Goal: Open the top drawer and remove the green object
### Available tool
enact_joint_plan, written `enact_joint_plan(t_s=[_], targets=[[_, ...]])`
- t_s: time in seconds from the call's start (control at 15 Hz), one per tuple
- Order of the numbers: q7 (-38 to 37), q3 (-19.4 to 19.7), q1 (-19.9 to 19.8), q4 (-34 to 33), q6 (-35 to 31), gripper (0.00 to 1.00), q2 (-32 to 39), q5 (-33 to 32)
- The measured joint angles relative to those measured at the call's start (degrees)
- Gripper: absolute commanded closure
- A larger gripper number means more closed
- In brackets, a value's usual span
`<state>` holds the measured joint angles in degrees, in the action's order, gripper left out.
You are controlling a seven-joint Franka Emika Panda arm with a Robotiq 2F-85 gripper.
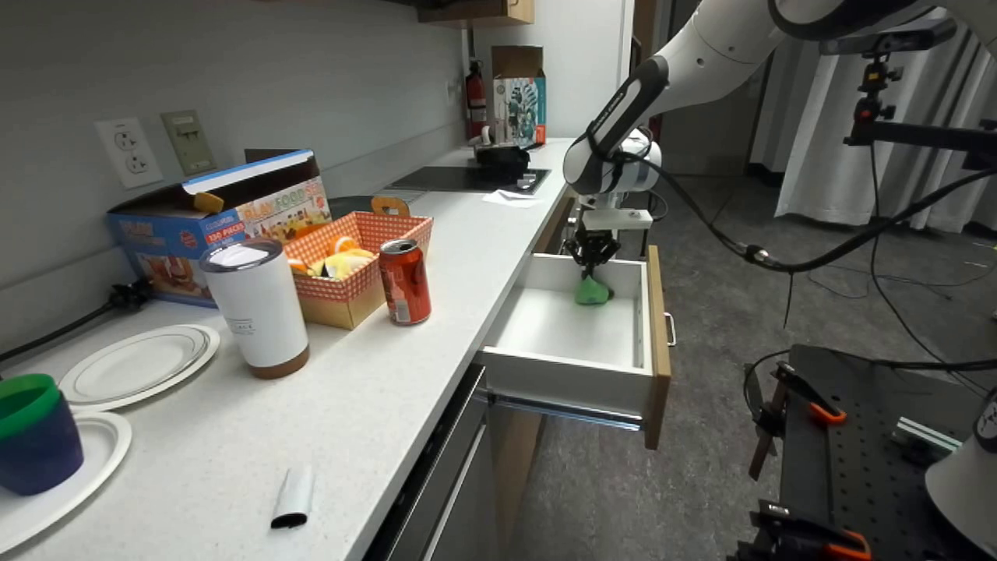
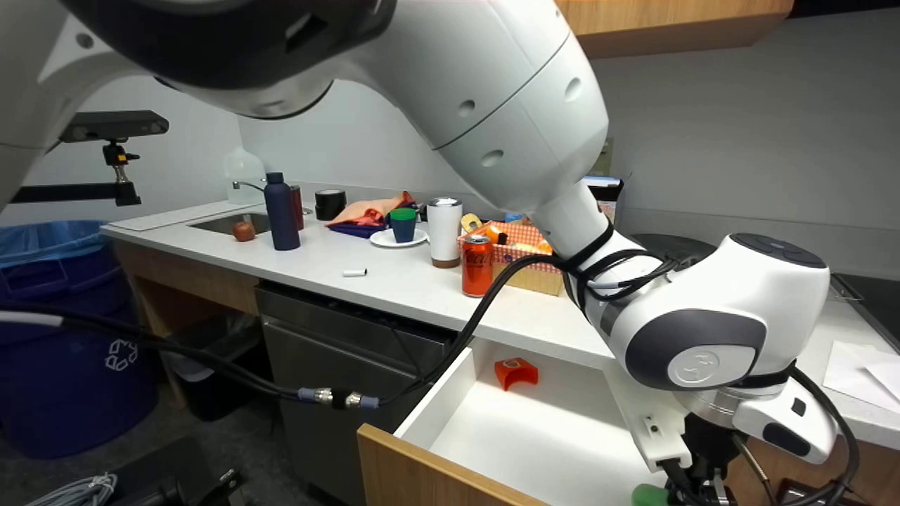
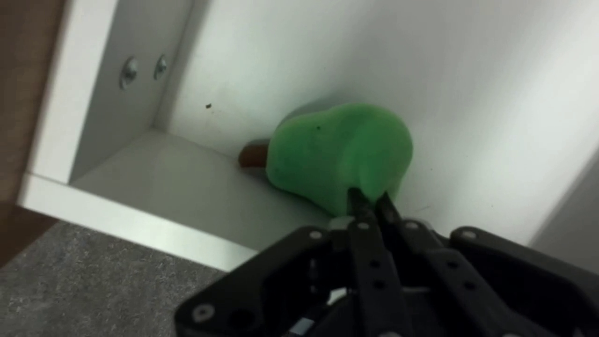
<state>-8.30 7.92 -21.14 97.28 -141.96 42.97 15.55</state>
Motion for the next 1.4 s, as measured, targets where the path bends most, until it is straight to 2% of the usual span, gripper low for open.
enact_joint_plan(t_s=[0.4,0.73,1.07,1.4], targets=[[-2.56,0.95,1.45,1.52,-0.11,0.99,-1.00,-0.15],[-5.14,1.57,6.94,8.51,0.35,0.99,-8.76,-2.06],[-12.31,5.22,15.15,12.71,3.95,0.99,-19.24,-13.74],[-17.47,6.27,19.88,12.33,6.45,0.99,-27.28,-27.93]])
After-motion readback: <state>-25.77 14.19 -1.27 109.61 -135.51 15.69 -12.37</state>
